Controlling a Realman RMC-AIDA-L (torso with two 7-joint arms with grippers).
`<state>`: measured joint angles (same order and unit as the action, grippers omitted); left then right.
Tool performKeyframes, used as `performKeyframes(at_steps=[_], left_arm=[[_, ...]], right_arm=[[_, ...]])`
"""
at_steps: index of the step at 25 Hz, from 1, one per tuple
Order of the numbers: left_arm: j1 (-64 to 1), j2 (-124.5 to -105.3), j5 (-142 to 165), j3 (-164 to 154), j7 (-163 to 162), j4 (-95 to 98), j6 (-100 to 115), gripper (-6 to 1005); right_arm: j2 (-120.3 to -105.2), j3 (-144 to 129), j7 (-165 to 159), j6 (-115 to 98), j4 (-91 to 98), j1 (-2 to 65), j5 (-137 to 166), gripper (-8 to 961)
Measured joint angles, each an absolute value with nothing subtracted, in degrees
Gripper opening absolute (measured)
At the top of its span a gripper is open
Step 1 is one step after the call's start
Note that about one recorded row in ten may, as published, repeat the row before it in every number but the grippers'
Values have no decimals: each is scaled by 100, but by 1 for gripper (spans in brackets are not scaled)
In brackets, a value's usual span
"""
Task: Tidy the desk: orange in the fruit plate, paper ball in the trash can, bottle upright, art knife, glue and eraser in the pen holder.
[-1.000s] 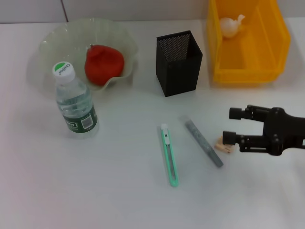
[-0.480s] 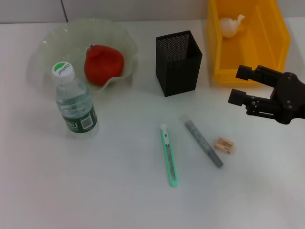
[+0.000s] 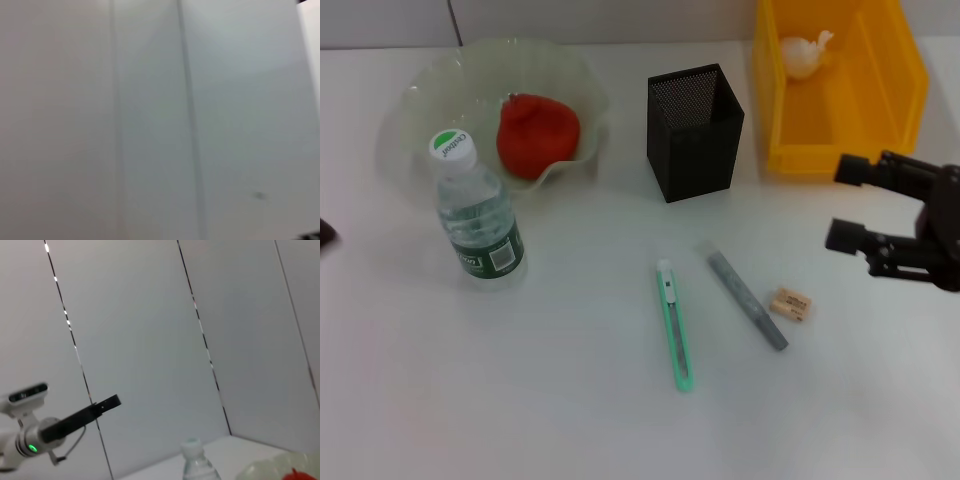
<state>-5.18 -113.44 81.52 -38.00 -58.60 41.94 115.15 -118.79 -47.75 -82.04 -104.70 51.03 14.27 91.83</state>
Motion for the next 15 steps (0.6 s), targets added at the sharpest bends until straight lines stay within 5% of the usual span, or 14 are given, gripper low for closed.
performKeyframes(at_steps=[7, 15], left_arm=[[-730, -11573, 9302, -4753, -5918, 4214, 11443, 748], [-1153, -11714, 10012, -4759, -5798, 3910, 10954, 740]], right_arm=[[-11758, -4569, -8270, -10733, 5472, 1126, 9437, 827], [-11933, -4590, -11394, -10646, 8305, 1389, 11105, 827]])
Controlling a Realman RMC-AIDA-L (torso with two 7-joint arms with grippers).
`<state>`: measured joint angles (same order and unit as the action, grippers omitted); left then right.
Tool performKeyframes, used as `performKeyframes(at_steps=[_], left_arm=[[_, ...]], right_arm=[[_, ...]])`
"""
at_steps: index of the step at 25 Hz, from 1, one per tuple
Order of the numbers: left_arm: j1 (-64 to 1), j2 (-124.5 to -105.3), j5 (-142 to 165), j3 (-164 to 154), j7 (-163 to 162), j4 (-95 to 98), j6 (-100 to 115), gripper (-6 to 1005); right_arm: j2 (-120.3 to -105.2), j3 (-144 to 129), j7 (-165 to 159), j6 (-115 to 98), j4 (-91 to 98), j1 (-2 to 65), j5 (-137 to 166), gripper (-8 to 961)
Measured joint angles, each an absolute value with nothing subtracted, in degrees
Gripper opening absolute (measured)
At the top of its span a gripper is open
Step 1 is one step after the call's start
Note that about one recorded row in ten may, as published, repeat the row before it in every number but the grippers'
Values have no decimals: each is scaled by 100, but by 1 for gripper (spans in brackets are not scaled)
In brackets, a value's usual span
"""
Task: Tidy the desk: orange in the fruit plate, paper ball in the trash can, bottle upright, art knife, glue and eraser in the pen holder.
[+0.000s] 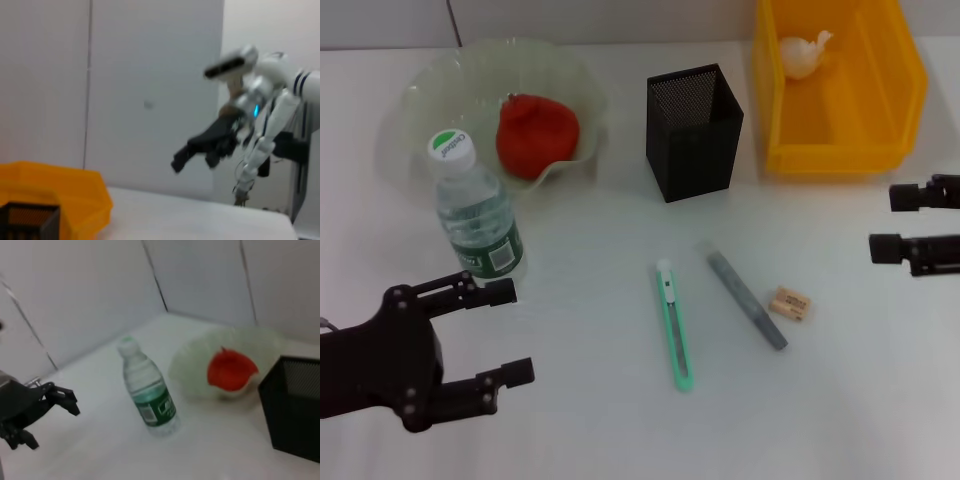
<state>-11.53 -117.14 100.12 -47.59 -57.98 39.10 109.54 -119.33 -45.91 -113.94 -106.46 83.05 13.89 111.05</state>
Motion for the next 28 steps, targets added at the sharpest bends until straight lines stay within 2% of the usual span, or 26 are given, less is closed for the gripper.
performKeyframes(at_steps=[1, 2, 3, 4, 8, 10, 13, 19, 23, 28], left_arm=[[-1153, -11714, 10012, -4759, -5798, 3910, 10954, 740], [-1173, -11723, 10092, -4781, -5733, 3846, 10722, 741], [-1163, -11729, 10121, -4807, -5664, 3839, 10665, 741], [-1163, -11729, 10121, -4807, -5664, 3839, 10665, 741], [-1101, -11740, 10209, -4833, -5420, 3846, 10663, 743], [-1080, -11741, 10252, -4834, -5329, 3847, 10662, 744], [-1068, -11745, 10341, -4836, -5214, 3849, 10658, 745], [-1111, -11769, 10431, -4840, -5171, 3853, 10536, 747], [-1123, -11766, 10469, -4842, -5114, 3857, 10356, 748], [-1184, -11773, 10590, -4842, -5032, 3861, 10156, 749]], right_arm=[[-11918, -5025, -12642, -10682, 9063, 1761, 11509, 827], [-11918, -5025, -12642, -10682, 9063, 1761, 11509, 828], [-11910, -5548, -13594, -10717, 9578, 2153, 11974, 828], [-11910, -5548, -13594, -10717, 9578, 2153, 11974, 828], [-11911, -6891, -15697, -10790, 9891, 3290, 13222, 828], [-11910, -7142, -15984, -10795, 9811, 3522, 13409, 828], [-11937, -7953, -16720, -10652, 9208, 4327, 14141, 828], [-11984, -8226, -16922, -9919, 7721, 5118, 14199, 827], [-11987, -8262, -16924, -9260, 6040, 5912, 14098, 826], [-11989, -8422, -16924, -8934, 5415, 6240, 14119, 824]])
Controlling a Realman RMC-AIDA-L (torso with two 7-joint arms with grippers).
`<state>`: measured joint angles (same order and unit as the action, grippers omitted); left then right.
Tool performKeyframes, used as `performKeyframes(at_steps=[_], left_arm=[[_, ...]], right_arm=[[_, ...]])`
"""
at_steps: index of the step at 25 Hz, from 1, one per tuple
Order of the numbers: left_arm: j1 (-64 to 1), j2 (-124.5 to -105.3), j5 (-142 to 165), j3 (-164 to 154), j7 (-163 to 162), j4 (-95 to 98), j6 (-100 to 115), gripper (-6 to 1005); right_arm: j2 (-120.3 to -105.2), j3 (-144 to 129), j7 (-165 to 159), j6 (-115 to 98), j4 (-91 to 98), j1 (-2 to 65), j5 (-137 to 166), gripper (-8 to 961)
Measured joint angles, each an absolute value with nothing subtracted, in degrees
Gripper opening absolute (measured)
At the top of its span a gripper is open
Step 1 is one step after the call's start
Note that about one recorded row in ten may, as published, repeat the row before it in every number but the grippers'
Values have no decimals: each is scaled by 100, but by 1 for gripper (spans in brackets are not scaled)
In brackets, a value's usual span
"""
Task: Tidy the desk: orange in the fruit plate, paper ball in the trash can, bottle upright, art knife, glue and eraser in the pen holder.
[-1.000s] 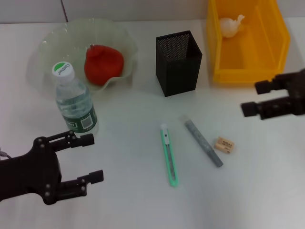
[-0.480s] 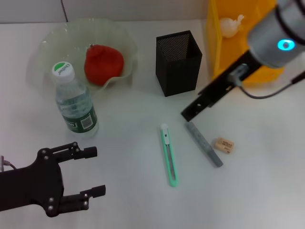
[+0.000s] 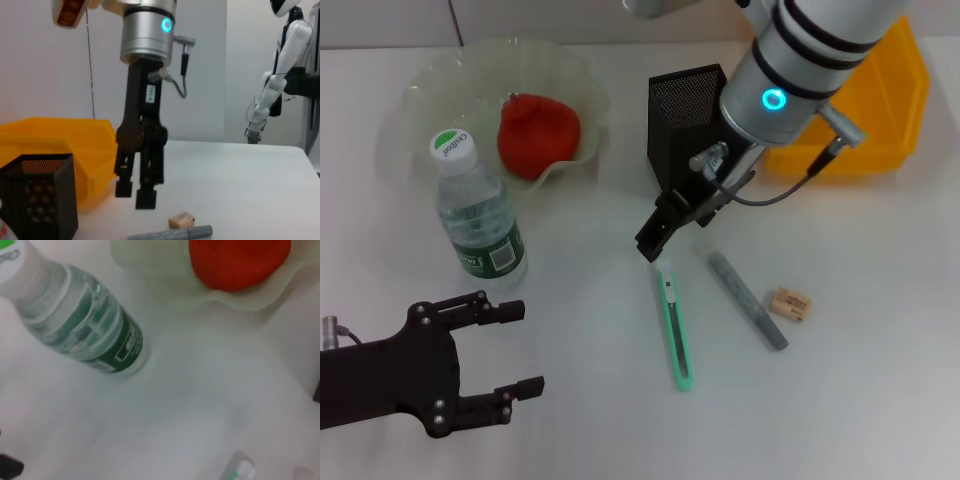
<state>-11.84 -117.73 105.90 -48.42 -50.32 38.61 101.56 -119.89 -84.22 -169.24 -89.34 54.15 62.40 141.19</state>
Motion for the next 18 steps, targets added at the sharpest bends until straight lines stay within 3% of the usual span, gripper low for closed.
performKeyframes(at_steps=[5, 18], left_arm=[[-1264, -11790, 10628, -4842, -4991, 3861, 10249, 749], [-1378, -11817, 10635, -4843, -4901, 3796, 10232, 748]], right_arm=[[-11989, -8767, -16927, -8514, 4696, 6543, 14088, 815], [-11989, -9764, -16936, -8066, 4497, 6566, 13629, 786]])
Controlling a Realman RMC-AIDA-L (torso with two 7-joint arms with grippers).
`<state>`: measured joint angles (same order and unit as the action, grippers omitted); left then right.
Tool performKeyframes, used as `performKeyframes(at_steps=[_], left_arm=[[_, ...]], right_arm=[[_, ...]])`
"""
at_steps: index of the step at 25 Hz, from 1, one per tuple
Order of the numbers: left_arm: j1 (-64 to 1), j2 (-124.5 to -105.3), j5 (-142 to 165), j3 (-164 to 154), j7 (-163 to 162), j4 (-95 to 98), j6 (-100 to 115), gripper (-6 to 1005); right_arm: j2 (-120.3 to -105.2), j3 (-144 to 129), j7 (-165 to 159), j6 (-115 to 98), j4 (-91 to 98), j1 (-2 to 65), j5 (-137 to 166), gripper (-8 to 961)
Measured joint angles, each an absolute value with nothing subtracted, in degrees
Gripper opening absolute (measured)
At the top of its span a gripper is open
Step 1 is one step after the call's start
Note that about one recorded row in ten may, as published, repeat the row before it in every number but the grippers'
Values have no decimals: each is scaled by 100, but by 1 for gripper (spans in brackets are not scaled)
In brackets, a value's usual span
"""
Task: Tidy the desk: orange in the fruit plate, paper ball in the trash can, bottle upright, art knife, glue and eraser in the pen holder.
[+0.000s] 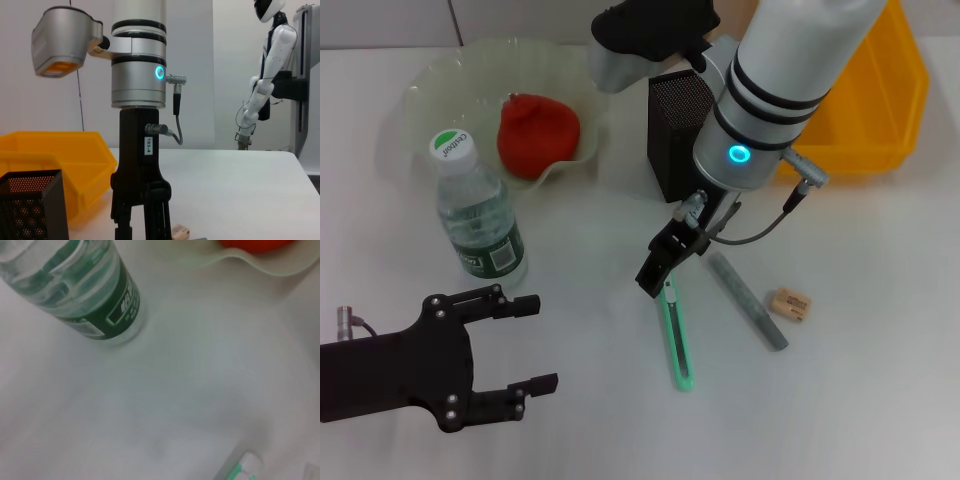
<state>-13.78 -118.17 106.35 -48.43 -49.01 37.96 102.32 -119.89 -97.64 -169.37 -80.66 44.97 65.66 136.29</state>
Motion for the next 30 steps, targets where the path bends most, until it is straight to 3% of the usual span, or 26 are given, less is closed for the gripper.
performKeyframes(at_steps=[30], left_arm=[[-1441, -11840, 10662, -4992, -4808, 3638, 10047, 746]], right_arm=[[-11989, -10509, -16938, -7374, 3879, 6634, 13024, 719]])
